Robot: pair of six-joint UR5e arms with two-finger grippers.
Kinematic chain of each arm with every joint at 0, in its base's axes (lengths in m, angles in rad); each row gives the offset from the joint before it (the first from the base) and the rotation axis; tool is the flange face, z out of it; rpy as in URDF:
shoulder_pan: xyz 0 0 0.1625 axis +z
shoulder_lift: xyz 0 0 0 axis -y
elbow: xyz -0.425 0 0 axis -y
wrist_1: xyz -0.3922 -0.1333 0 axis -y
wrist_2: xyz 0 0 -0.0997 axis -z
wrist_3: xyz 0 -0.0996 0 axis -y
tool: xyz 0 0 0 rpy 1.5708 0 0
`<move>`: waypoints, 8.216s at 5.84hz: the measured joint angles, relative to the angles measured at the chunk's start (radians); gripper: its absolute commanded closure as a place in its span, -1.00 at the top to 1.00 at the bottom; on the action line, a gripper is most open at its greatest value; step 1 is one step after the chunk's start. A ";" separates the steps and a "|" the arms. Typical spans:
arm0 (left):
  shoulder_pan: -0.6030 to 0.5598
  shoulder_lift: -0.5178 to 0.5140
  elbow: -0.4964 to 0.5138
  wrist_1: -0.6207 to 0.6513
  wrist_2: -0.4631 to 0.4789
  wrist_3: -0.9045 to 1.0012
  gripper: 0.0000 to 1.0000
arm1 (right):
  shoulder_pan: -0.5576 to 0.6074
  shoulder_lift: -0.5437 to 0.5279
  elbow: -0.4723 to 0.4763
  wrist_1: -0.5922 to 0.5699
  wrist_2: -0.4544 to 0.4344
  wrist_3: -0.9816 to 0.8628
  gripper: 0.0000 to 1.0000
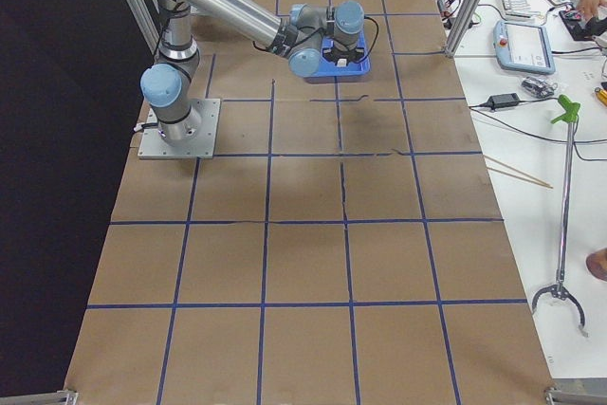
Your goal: Assemble white blocks and place on blue tray
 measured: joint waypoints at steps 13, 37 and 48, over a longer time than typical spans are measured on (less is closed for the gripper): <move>0.132 0.140 0.028 -0.202 0.089 -1.081 0.99 | 0.211 0.280 -0.025 -0.361 0.057 0.221 -0.38; 0.146 0.151 0.014 -0.070 0.100 -1.072 0.99 | 0.234 0.276 -0.029 -0.377 0.053 0.290 1.00; 0.167 0.151 0.009 -0.072 0.098 -1.070 0.99 | 0.106 -0.104 -0.407 0.533 -0.423 1.259 1.00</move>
